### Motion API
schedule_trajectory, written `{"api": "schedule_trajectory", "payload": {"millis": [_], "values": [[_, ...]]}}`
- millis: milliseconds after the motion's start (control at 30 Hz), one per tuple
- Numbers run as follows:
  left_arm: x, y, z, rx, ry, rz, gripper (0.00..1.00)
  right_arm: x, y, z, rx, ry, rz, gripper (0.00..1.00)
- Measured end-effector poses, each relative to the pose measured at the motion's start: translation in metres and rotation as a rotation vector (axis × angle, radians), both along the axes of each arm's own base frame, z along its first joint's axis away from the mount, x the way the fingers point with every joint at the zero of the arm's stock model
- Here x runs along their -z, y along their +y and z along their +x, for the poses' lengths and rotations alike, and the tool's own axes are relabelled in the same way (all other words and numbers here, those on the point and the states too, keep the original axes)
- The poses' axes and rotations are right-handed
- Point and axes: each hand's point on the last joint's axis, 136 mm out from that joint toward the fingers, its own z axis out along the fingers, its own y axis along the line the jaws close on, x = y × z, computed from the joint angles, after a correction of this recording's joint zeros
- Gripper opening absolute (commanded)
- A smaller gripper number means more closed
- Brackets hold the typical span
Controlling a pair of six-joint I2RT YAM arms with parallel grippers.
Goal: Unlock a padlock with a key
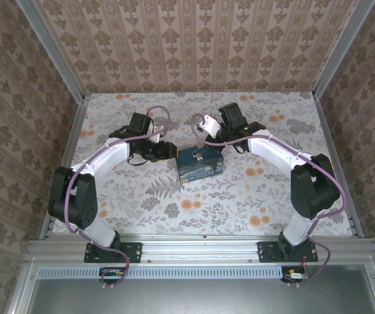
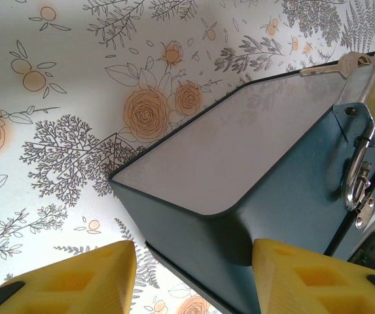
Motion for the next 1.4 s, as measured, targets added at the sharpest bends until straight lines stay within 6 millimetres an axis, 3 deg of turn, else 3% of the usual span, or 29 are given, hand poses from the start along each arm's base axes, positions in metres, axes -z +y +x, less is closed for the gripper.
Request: {"api": "schedule_trajectory", "payload": {"millis": [467, 700, 900, 1033, 1400], "values": [[0.0, 0.0, 0.002, -0.01, -0.005, 0.0, 0.5, -0.001, 0.009, -0.033, -0.058, 0.03, -0.015, 0.13], [-0.001, -0.001, 0.007, -0.011, -0.016, 0.0, 0.5, -0.007, 0.008, -0.049, -0.11, 0.057, -0.012, 0.29], [-0.002, -0.011, 0.026, 0.016, -0.032, -0.011, 0.5, -0.035, -0.005, -0.052, -0.187, 0.079, 0.089, 0.44], [-0.002, -0.016, 0.037, 0.031, -0.039, -0.026, 0.5, -0.047, -0.006, -0.057, -0.273, 0.061, 0.114, 0.47], [-0.002, -0.025, 0.04, 0.072, -0.039, -0.054, 0.5, -0.001, 0.005, -0.064, -0.37, 0.183, 0.12, 0.53]]}}
